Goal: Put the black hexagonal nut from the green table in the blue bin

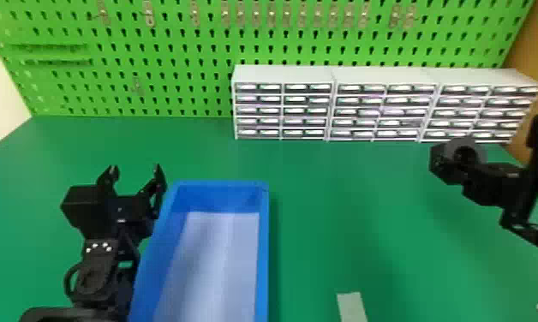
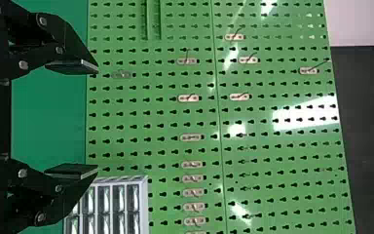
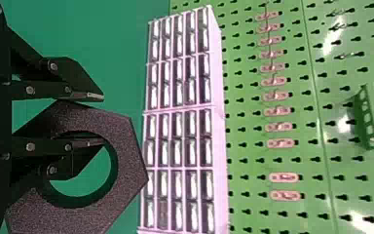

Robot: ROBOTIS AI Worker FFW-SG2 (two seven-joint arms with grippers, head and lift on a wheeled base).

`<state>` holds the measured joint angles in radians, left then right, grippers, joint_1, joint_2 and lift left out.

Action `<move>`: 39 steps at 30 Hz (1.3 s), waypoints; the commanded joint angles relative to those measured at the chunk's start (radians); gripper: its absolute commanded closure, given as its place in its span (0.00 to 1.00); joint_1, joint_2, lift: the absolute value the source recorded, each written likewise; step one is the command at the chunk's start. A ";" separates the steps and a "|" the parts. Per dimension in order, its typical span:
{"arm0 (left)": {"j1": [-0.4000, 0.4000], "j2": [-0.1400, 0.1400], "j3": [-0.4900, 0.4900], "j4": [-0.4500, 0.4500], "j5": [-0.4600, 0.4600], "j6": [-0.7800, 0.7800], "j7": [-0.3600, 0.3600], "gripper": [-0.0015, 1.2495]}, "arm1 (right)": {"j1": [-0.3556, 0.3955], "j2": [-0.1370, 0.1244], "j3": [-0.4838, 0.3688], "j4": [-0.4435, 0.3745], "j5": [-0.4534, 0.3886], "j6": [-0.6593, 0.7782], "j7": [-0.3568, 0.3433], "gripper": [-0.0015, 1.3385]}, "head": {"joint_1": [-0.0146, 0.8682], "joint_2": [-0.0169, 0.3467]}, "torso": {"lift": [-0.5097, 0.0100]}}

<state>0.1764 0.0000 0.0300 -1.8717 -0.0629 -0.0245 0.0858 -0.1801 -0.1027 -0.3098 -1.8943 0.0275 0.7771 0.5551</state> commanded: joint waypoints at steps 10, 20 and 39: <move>-0.002 -0.003 -0.002 0.005 0.000 0.000 0.000 0.42 | -0.002 -0.025 0.143 -0.039 -0.024 -0.004 -0.027 0.89 | 0.76 0.20 | 0.80; -0.009 -0.003 -0.009 0.011 0.002 0.000 0.000 0.42 | -0.021 -0.035 0.253 -0.059 -0.084 0.065 -0.027 0.89 | 0.76 0.20 | 0.80; -0.020 0.005 -0.021 0.023 0.005 0.000 0.000 0.42 | -0.070 -0.078 0.489 -0.046 -0.233 0.100 -0.033 0.89 | 0.76 0.20 | 0.80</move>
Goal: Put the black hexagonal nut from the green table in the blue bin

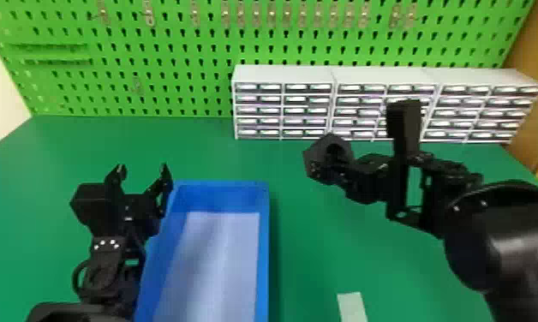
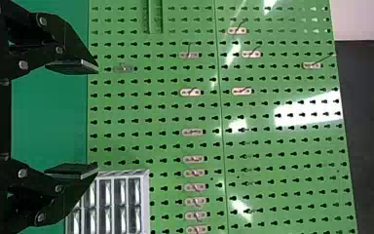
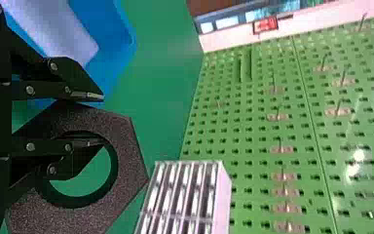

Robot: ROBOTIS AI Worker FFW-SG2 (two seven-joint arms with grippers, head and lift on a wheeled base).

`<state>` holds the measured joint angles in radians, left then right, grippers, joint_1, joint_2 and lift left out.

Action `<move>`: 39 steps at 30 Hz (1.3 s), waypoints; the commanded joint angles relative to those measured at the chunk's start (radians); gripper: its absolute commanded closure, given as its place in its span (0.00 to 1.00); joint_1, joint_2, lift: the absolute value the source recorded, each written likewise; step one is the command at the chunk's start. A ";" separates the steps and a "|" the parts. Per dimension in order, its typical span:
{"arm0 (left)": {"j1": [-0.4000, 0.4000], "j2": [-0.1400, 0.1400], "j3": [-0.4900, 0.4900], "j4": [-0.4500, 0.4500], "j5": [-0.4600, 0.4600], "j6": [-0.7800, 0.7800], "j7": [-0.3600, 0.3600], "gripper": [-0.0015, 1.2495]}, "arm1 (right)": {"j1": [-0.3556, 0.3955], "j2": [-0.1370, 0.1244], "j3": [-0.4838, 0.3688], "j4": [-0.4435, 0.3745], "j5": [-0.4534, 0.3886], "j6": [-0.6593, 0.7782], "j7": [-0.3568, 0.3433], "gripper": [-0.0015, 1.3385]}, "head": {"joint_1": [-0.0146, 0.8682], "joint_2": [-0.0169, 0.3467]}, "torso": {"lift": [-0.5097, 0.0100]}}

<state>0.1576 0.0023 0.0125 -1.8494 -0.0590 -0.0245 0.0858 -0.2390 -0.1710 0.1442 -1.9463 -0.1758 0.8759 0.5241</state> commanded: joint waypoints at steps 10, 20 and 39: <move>-0.006 0.002 -0.003 0.003 0.002 0.000 0.000 0.42 | -0.052 -0.042 0.149 0.035 -0.134 0.002 -0.032 0.89 | 0.76 0.20 | 0.80; -0.012 0.005 -0.006 0.004 0.004 0.000 0.000 0.42 | -0.112 -0.067 0.273 0.087 -0.246 -0.005 -0.052 0.89 | 0.76 0.20 | 0.80; -0.023 0.016 -0.011 0.010 0.011 0.000 0.000 0.42 | -0.189 -0.074 0.408 0.161 -0.370 -0.024 -0.059 0.89 | 0.76 0.20 | 0.80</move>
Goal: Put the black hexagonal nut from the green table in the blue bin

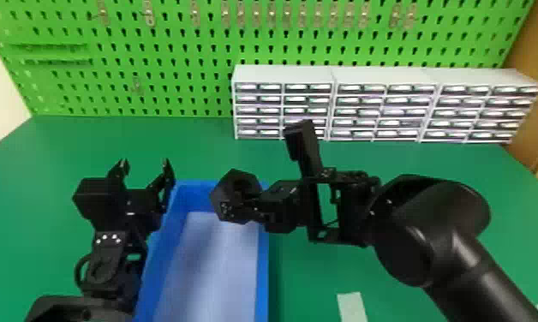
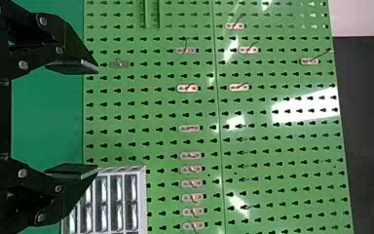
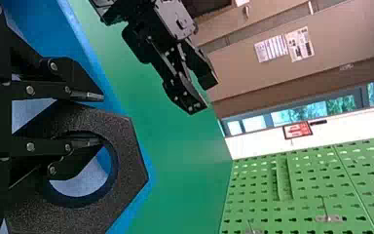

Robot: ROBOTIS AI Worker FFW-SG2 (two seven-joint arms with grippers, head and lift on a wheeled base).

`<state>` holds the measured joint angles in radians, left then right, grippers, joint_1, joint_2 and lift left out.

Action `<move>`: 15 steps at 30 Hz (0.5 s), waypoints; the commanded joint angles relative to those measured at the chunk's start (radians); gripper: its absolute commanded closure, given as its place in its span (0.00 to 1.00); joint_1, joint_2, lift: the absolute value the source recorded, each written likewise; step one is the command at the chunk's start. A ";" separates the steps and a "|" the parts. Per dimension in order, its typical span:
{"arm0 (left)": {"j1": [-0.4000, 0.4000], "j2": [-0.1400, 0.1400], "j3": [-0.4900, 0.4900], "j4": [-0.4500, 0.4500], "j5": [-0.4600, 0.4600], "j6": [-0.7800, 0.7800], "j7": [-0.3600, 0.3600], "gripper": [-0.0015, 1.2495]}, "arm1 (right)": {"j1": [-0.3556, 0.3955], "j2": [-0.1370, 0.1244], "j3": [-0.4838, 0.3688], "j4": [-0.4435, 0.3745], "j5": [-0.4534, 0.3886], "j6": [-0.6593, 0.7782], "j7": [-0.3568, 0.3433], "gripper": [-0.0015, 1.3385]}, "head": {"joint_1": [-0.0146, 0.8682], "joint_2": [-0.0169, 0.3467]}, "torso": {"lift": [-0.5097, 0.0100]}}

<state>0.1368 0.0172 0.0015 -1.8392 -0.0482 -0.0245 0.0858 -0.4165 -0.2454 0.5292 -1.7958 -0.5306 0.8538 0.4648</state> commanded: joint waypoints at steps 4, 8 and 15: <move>-0.006 0.003 0.000 0.002 0.001 0.000 0.000 0.42 | -0.022 -0.002 0.043 0.019 -0.031 -0.005 -0.002 0.89 | 0.76 0.20 | 0.80; -0.009 0.004 0.000 0.002 0.001 0.000 0.000 0.42 | -0.030 -0.002 0.060 0.030 -0.051 -0.005 -0.002 0.89 | 0.76 0.20 | 0.80; -0.009 0.006 0.000 0.002 0.001 0.000 0.000 0.42 | -0.039 0.000 0.080 0.042 -0.075 -0.001 -0.002 0.89 | 0.76 0.20 | 0.80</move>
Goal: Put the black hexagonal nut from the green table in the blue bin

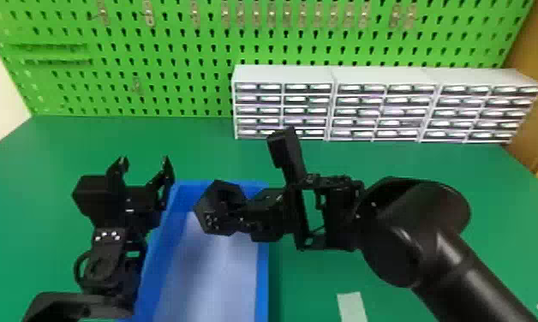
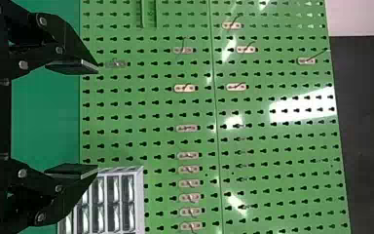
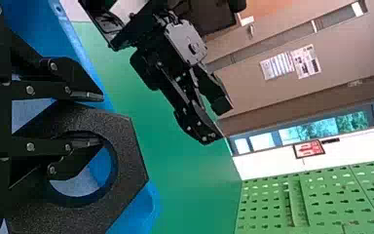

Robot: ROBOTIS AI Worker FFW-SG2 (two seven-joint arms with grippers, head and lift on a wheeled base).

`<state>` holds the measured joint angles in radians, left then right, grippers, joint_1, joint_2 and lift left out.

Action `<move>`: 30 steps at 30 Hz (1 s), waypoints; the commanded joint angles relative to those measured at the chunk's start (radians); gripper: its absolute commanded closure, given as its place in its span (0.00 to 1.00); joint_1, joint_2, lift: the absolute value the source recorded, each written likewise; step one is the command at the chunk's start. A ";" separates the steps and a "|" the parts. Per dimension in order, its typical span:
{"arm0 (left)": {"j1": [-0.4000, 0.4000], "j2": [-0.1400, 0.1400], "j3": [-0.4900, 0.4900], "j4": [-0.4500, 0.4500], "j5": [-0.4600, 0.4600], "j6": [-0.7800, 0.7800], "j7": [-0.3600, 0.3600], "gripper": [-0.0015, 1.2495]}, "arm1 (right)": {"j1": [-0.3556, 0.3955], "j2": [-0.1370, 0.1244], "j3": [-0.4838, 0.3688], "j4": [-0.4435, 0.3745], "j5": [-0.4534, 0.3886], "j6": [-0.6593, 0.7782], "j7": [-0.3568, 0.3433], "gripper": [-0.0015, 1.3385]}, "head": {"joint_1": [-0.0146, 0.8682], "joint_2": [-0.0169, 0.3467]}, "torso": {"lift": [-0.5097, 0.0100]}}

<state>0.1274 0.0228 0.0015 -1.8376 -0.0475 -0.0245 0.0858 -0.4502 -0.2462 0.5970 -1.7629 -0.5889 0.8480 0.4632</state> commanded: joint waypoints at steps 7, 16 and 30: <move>-0.002 0.005 0.003 0.001 0.000 0.000 0.000 0.42 | -0.016 0.001 0.027 0.017 -0.029 0.016 0.000 0.79 | 0.76 0.20 | 0.80; -0.003 0.005 0.002 0.001 0.000 0.000 0.000 0.42 | -0.008 0.001 0.015 0.020 -0.038 0.019 0.002 0.14 | 0.76 0.20 | 0.80; -0.005 0.005 -0.002 0.003 0.000 0.000 0.000 0.42 | 0.011 0.001 -0.013 0.025 -0.040 0.019 0.002 0.09 | 0.76 0.20 | 0.80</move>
<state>0.1228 0.0276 0.0003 -1.8358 -0.0475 -0.0245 0.0858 -0.4438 -0.2454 0.5903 -1.7404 -0.6295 0.8667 0.4643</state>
